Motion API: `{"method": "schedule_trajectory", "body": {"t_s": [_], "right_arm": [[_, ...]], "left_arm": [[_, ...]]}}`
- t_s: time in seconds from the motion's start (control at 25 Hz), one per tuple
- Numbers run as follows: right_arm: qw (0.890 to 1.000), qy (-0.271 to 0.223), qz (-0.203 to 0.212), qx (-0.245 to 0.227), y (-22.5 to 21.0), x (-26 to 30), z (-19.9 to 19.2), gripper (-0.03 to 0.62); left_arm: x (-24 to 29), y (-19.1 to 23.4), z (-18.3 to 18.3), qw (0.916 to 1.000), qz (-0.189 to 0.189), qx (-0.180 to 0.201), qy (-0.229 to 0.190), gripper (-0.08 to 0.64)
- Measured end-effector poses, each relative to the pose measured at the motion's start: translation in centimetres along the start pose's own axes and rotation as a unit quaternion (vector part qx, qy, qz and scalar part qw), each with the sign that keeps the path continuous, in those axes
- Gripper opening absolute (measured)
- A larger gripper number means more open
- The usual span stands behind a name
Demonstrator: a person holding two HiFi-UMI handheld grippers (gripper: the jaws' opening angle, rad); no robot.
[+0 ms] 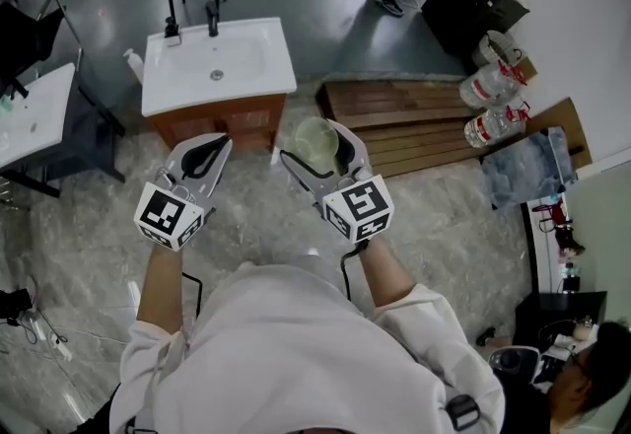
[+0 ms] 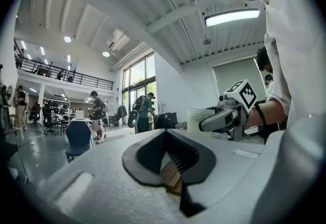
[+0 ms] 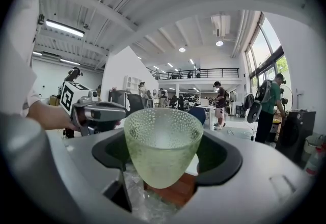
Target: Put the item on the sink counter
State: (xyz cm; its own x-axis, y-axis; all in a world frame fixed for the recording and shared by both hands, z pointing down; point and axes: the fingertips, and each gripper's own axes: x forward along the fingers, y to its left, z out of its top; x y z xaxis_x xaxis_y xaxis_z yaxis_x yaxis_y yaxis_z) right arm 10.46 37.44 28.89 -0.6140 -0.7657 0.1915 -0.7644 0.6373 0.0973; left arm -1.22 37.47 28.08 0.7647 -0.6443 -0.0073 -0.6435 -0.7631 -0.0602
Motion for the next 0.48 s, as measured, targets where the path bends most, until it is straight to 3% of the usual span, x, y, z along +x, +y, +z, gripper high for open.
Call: {"method": "schedule_trajectory", "body": {"t_s": [0.48], "right_arm": [[1.000,0.002,0.012,0.000,-2.6,4.5,-0.3,0.383]], "left_arm": [[3.5,3.9,-1.4,1.0000,0.005,-0.005,0.006,0.005]]}}
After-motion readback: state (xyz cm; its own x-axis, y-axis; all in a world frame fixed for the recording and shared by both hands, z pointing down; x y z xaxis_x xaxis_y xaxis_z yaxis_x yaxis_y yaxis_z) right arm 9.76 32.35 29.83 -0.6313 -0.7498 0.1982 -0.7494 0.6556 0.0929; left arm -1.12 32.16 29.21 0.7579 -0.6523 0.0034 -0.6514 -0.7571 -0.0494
